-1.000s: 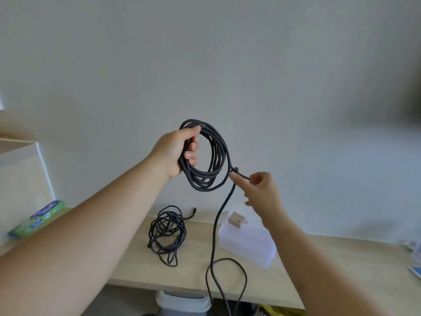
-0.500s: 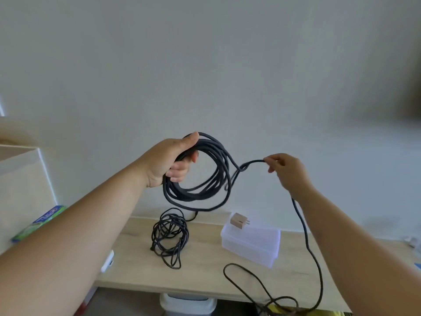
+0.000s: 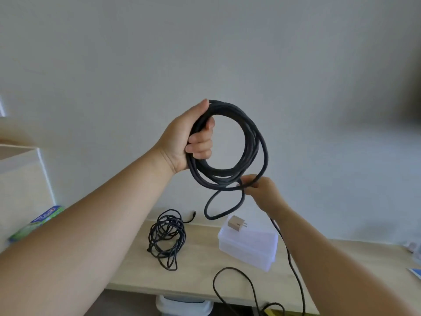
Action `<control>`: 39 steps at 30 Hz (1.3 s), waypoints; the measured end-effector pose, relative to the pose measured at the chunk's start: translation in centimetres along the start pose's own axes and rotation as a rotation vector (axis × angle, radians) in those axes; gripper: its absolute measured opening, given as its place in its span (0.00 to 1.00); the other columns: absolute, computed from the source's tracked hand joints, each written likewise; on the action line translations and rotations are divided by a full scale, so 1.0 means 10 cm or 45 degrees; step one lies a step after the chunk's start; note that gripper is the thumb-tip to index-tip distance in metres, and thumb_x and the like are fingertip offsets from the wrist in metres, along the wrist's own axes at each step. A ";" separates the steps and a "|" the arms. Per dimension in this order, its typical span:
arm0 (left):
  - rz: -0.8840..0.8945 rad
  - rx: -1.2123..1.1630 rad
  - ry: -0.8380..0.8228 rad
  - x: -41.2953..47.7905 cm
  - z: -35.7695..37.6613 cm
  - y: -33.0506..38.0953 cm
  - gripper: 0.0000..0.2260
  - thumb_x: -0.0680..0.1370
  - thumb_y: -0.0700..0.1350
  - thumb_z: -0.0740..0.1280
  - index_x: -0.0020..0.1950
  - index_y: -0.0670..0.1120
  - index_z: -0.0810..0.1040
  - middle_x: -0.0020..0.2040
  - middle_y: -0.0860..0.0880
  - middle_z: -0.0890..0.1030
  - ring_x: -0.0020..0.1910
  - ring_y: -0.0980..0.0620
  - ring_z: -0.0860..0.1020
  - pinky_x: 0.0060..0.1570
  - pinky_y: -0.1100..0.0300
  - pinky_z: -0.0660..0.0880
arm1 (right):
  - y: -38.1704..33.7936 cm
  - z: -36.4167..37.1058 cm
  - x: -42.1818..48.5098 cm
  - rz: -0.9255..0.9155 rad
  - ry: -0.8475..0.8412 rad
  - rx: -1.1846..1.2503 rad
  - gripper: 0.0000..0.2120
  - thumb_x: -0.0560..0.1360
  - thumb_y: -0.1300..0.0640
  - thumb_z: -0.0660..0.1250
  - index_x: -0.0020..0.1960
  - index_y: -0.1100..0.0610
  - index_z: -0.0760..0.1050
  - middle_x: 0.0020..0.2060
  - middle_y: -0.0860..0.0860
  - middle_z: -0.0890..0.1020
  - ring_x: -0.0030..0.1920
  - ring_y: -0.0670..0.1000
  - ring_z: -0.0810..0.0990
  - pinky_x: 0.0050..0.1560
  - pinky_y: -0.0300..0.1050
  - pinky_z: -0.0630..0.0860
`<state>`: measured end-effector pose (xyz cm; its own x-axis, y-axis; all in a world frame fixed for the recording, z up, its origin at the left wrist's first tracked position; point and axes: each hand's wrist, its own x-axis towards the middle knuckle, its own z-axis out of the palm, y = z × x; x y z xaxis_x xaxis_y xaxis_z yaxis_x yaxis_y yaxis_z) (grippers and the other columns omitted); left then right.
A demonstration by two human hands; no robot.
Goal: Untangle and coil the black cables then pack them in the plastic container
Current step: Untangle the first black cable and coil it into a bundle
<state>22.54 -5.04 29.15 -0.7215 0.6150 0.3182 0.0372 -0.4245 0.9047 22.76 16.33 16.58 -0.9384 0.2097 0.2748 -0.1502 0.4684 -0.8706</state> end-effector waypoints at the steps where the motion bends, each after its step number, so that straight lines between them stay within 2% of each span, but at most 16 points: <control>1: -0.001 -0.005 0.118 0.02 0.03 -0.05 0.20 0.79 0.56 0.58 0.31 0.46 0.69 0.18 0.54 0.58 0.14 0.58 0.56 0.18 0.68 0.56 | 0.06 0.07 -0.04 0.035 -0.010 -0.027 0.05 0.73 0.61 0.70 0.44 0.52 0.80 0.41 0.51 0.82 0.41 0.47 0.78 0.42 0.37 0.72; 3: -0.017 -0.057 0.347 0.07 0.04 -0.15 0.19 0.80 0.56 0.59 0.33 0.46 0.68 0.18 0.54 0.59 0.15 0.57 0.56 0.19 0.68 0.57 | 0.13 0.21 -0.16 0.088 -0.119 -0.058 0.05 0.74 0.61 0.69 0.48 0.53 0.80 0.39 0.46 0.82 0.40 0.42 0.79 0.41 0.29 0.71; 5: -0.026 -0.179 0.582 0.12 -0.03 -0.23 0.19 0.79 0.55 0.60 0.33 0.46 0.67 0.19 0.54 0.60 0.16 0.56 0.57 0.20 0.68 0.57 | 0.15 0.32 -0.33 0.128 -0.346 0.046 0.05 0.76 0.61 0.66 0.49 0.55 0.80 0.38 0.45 0.83 0.39 0.41 0.80 0.41 0.26 0.71; 9: 0.055 -0.421 0.909 0.14 -0.24 -0.34 0.19 0.79 0.55 0.61 0.32 0.48 0.65 0.19 0.54 0.61 0.15 0.56 0.58 0.20 0.68 0.57 | 0.05 0.45 -0.62 0.050 -0.839 0.162 0.07 0.79 0.61 0.62 0.50 0.57 0.79 0.38 0.43 0.83 0.43 0.43 0.79 0.50 0.32 0.72; 11: 0.101 -0.455 0.987 0.14 -0.30 -0.35 0.19 0.80 0.55 0.61 0.31 0.48 0.65 0.19 0.54 0.62 0.16 0.56 0.59 0.20 0.67 0.57 | 0.00 0.50 -0.66 -0.005 -0.921 0.294 0.07 0.79 0.59 0.61 0.50 0.58 0.77 0.36 0.43 0.81 0.42 0.42 0.78 0.53 0.37 0.71; 13: 0.148 -0.363 1.034 0.12 -0.36 -0.34 0.19 0.80 0.54 0.61 0.31 0.48 0.66 0.19 0.54 0.62 0.16 0.56 0.58 0.21 0.67 0.57 | -0.10 0.47 -0.66 0.086 -0.829 0.759 0.09 0.75 0.57 0.60 0.48 0.61 0.77 0.30 0.46 0.77 0.34 0.46 0.76 0.50 0.46 0.73; 15: 0.171 -0.191 1.061 0.12 -0.48 -0.32 0.19 0.79 0.54 0.62 0.31 0.48 0.66 0.20 0.53 0.63 0.17 0.55 0.58 0.22 0.66 0.57 | -0.16 0.35 -0.55 0.123 -0.580 1.191 0.08 0.71 0.57 0.63 0.40 0.58 0.79 0.25 0.47 0.68 0.26 0.46 0.67 0.34 0.41 0.71; 17: 0.136 -0.022 1.079 0.09 -0.63 -0.35 0.19 0.78 0.55 0.63 0.31 0.47 0.66 0.20 0.53 0.62 0.17 0.54 0.58 0.24 0.64 0.57 | -0.18 0.20 -0.40 0.086 -0.269 1.332 0.07 0.73 0.58 0.65 0.37 0.57 0.76 0.24 0.46 0.63 0.23 0.45 0.62 0.26 0.36 0.62; 21: -0.011 0.334 1.024 -0.06 -0.89 -0.54 0.19 0.78 0.55 0.63 0.31 0.46 0.68 0.18 0.53 0.62 0.18 0.53 0.58 0.27 0.60 0.56 | -0.05 -0.02 -0.11 0.242 0.204 1.404 0.11 0.81 0.54 0.58 0.43 0.57 0.74 0.23 0.46 0.61 0.22 0.45 0.59 0.24 0.35 0.59; 25: -0.045 0.415 0.808 -0.20 -0.93 -0.58 0.18 0.80 0.53 0.60 0.33 0.45 0.68 0.18 0.53 0.60 0.16 0.54 0.58 0.23 0.64 0.56 | 0.26 -0.18 0.01 0.482 0.409 1.197 0.14 0.82 0.51 0.57 0.45 0.58 0.75 0.22 0.47 0.63 0.22 0.45 0.59 0.23 0.37 0.59; 28: -0.013 0.467 0.546 -0.30 -0.87 -0.50 0.19 0.79 0.53 0.60 0.33 0.44 0.68 0.18 0.52 0.59 0.16 0.55 0.57 0.23 0.64 0.56 | 0.51 -0.22 -0.01 0.657 0.472 0.880 0.15 0.82 0.50 0.56 0.49 0.59 0.77 0.28 0.49 0.66 0.26 0.47 0.60 0.24 0.39 0.59; 30: -0.026 0.475 0.362 -0.34 -0.75 -0.43 0.19 0.77 0.55 0.62 0.33 0.43 0.68 0.18 0.53 0.59 0.16 0.56 0.56 0.22 0.65 0.56 | 0.60 -0.22 -0.02 0.680 0.494 0.643 0.14 0.81 0.52 0.57 0.54 0.60 0.76 0.32 0.51 0.69 0.27 0.48 0.62 0.25 0.41 0.61; 33: 0.015 0.341 0.187 -0.32 -0.49 -0.27 0.18 0.76 0.55 0.61 0.30 0.46 0.70 0.17 0.54 0.58 0.15 0.57 0.56 0.20 0.67 0.57 | 0.49 -0.22 0.04 0.459 0.521 0.202 0.12 0.81 0.55 0.59 0.60 0.59 0.74 0.38 0.52 0.76 0.30 0.49 0.68 0.30 0.42 0.64; 35: 0.123 0.227 0.157 -0.25 -0.31 -0.08 0.19 0.76 0.55 0.60 0.28 0.47 0.71 0.17 0.54 0.58 0.15 0.58 0.55 0.19 0.67 0.57 | 0.21 -0.30 0.12 0.201 0.513 -0.021 0.11 0.80 0.55 0.61 0.59 0.58 0.75 0.44 0.51 0.77 0.38 0.49 0.73 0.35 0.43 0.67; 37: 0.241 0.142 0.190 -0.16 -0.15 0.15 0.18 0.75 0.56 0.60 0.29 0.47 0.70 0.17 0.54 0.58 0.14 0.58 0.55 0.19 0.68 0.57 | -0.15 -0.43 0.21 -0.004 0.505 -0.096 0.06 0.78 0.54 0.65 0.53 0.55 0.76 0.43 0.47 0.77 0.41 0.49 0.74 0.39 0.41 0.68; 39: 0.308 0.132 0.254 -0.07 -0.05 0.34 0.18 0.77 0.55 0.59 0.32 0.46 0.68 0.18 0.53 0.58 0.15 0.57 0.55 0.19 0.68 0.57 | -0.48 -0.58 0.31 -0.111 0.509 -0.051 0.03 0.77 0.55 0.65 0.48 0.53 0.77 0.38 0.45 0.79 0.37 0.48 0.73 0.36 0.40 0.68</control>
<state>22.81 -7.27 31.87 -0.8039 0.3578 0.4751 0.2869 -0.4664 0.8367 22.35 19.74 23.95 -0.7266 0.4812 0.4905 -0.2041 0.5305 -0.8227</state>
